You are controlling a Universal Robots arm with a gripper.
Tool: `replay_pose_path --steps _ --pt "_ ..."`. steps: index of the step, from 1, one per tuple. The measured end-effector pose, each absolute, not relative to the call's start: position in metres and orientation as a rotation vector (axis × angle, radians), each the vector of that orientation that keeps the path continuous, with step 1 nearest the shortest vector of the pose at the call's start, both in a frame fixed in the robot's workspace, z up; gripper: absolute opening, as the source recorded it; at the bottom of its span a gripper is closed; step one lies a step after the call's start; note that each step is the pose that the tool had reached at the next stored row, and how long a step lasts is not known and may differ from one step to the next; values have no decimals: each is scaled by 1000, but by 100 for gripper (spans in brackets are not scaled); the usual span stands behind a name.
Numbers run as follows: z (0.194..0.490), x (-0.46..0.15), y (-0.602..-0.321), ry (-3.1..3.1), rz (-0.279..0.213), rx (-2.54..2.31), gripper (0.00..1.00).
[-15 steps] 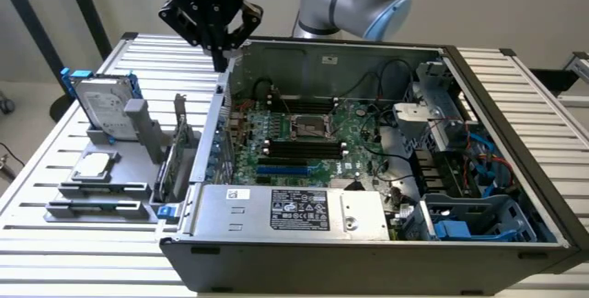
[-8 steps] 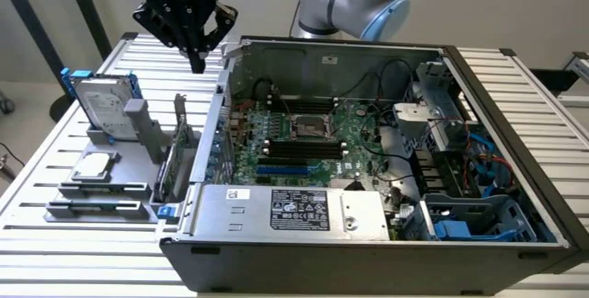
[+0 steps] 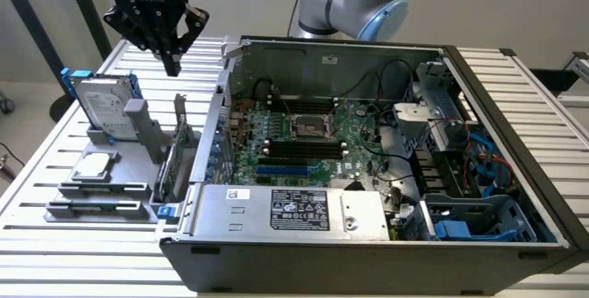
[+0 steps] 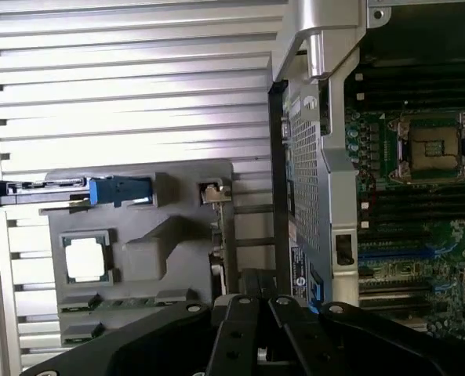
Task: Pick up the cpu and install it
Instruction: 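Reach for the cpu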
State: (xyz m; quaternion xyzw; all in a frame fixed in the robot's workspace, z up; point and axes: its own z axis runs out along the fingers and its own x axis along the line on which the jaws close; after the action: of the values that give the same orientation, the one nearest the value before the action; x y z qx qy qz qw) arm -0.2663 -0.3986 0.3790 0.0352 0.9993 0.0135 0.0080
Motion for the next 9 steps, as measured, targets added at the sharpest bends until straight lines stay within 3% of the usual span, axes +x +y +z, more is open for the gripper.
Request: replay_pose_path --steps 9 --pt "374 -307 -398 3123 19 110 11"
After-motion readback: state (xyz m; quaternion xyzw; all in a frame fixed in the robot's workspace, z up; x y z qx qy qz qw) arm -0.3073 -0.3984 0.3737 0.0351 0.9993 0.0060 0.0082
